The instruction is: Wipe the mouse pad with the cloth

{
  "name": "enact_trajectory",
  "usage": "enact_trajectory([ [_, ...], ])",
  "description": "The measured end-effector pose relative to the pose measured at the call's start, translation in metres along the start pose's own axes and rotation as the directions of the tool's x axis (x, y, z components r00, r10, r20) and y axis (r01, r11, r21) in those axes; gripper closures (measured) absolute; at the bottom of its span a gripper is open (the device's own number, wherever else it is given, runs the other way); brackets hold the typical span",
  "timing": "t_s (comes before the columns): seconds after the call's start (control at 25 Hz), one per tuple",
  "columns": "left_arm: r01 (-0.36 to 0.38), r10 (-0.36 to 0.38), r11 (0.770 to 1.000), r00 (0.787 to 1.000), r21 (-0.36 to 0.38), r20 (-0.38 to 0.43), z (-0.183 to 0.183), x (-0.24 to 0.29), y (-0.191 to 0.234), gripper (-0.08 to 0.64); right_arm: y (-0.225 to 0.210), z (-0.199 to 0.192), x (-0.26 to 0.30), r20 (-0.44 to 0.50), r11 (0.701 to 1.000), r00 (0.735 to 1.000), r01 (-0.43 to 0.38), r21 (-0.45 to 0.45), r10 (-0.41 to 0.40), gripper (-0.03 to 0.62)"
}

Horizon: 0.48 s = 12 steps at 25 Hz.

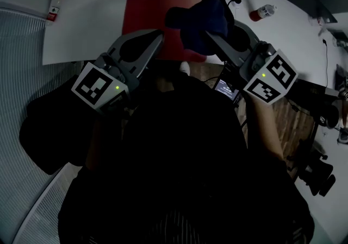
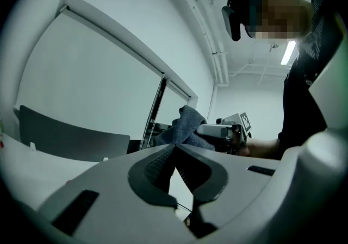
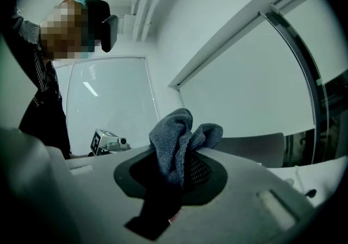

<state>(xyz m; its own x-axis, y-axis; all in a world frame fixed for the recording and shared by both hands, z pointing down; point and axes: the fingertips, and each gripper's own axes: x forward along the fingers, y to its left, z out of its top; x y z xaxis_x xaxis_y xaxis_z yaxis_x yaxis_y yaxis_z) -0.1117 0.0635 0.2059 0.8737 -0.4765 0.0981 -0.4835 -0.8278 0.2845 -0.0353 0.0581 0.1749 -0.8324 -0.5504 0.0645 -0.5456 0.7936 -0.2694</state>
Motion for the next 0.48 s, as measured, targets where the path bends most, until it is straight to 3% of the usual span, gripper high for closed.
enact_trajectory([
  [0.2, -0.063, 0.063, 0.998, 0.998, -0.003, -0.005, 0.02, 0.037, 0.018, 0.554, -0.054, 0.024, 0.001, -0.01, 0.999, 0.999, -0.046, 0.016, 0.046, 0.506],
  [0.48, -0.141, 0.14, 0.99, 0.989, -0.013, -0.041, 0.021, 0.071, 0.053, 0.554, -0.106, 0.027, 0.015, -0.018, 0.993, 0.994, -0.11, 0.049, 0.111, 0.506],
])
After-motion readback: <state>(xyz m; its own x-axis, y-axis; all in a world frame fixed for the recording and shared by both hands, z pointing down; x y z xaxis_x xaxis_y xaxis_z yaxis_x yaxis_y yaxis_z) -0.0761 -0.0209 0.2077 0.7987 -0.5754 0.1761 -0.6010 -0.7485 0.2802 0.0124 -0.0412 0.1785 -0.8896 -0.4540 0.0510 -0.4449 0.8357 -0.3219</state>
